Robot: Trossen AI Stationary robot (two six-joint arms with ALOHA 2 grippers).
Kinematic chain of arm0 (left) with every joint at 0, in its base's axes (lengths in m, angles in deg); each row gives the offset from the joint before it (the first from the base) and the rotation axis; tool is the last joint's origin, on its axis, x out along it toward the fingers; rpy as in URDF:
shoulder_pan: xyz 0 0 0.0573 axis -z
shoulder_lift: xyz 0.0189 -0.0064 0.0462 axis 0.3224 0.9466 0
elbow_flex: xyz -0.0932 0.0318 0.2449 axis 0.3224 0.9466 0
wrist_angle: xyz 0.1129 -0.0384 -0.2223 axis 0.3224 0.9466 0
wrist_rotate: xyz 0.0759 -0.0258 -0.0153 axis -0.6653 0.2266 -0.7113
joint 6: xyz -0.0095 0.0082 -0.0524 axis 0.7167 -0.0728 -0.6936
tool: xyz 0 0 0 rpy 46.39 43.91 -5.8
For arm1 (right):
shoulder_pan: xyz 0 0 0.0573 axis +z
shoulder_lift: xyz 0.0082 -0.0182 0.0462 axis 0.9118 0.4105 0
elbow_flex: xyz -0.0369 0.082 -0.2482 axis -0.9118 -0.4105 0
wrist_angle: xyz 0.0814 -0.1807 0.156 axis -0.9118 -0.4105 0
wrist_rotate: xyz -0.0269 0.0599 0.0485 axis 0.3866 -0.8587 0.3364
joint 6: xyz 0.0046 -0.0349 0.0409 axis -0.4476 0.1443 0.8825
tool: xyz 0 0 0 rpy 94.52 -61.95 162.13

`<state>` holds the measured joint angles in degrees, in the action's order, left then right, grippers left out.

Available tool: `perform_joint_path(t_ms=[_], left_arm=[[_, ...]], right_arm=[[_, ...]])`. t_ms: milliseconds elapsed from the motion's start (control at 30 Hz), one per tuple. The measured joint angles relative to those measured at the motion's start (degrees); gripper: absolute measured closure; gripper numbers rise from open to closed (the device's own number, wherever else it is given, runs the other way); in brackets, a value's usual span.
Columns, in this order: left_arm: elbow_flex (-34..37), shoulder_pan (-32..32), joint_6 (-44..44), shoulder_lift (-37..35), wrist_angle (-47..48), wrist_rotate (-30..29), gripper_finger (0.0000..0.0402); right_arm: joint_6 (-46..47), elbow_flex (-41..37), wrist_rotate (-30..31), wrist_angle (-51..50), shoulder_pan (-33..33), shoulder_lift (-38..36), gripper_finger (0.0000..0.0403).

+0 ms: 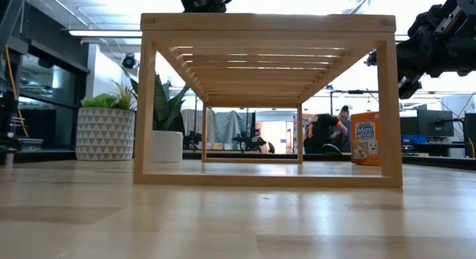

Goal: Stack cereal on shelf
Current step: Put the left blue cereal box on the shelf

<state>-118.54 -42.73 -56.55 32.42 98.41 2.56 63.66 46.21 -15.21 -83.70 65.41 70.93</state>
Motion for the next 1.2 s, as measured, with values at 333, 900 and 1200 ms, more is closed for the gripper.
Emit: perform_joint_path(t_ms=[333, 900, 1200], left_arm=[[0.0, -0.17, 3.51, -2.95, -2.24, 2.59, 0.0176], [2.36, -0.92, 9.04, -14.7, 1.46, -16.36, 0.0216], [33.69, -3.68, 8.43, -28.7, -13.23, -23.01, 0.0392]], right_arm=[[0.0, 0.0, 0.0, -0.01, 0.01, 0.0, 0.0403], [0.0, 0.0, 0.01, -0.01, -0.01, -0.02, 0.0403], [0.0, 0.0, 0.0, 0.01, 0.01, 0.0, 0.0403]])
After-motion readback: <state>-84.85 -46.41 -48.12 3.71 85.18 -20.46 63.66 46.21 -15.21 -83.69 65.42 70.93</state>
